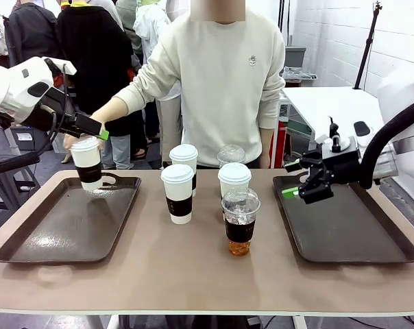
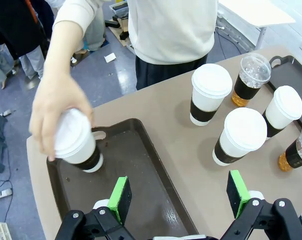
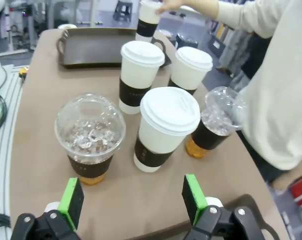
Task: Distribute the coffee onto the tray.
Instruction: Pick up one iced Americano and place it on the right Handle tray.
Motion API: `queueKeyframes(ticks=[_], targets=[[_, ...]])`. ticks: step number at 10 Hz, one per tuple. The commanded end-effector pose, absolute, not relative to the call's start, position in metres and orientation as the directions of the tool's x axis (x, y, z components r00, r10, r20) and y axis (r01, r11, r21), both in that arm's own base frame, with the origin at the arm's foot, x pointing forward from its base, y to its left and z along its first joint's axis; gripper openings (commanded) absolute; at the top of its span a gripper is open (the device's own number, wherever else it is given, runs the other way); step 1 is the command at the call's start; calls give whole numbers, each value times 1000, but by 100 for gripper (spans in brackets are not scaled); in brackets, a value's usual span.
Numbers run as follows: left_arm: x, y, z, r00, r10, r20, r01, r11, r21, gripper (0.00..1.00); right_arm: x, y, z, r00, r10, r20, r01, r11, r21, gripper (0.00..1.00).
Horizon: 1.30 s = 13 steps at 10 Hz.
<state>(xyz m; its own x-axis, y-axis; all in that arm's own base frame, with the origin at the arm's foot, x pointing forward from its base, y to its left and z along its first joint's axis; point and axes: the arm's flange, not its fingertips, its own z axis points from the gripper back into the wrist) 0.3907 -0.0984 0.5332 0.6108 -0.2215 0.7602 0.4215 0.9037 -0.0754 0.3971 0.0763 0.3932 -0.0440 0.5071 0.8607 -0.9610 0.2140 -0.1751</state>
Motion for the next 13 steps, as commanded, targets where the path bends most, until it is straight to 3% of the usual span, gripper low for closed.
queueKeyframes(ticks=[1, 4, 10, 13], targets=[[391, -97, 533, 617, -214, 757, 415, 906, -82, 100, 410, 78, 377, -63, 484, 873, -970, 176, -167, 100], [391, -97, 533, 617, -214, 757, 415, 906, -82, 100, 409, 75, 361, -74, 462, 884, -990, 70, -119, 100], [391, -97, 533, 617, -214, 757, 415, 906, -82, 100, 403, 76, 362, -51, 471, 881, -989, 98, -109, 100], [391, -97, 533, 617, -214, 757, 415, 906, -82, 100, 408, 82, 335, -90, 359, 929, -990, 67, -122, 100]])
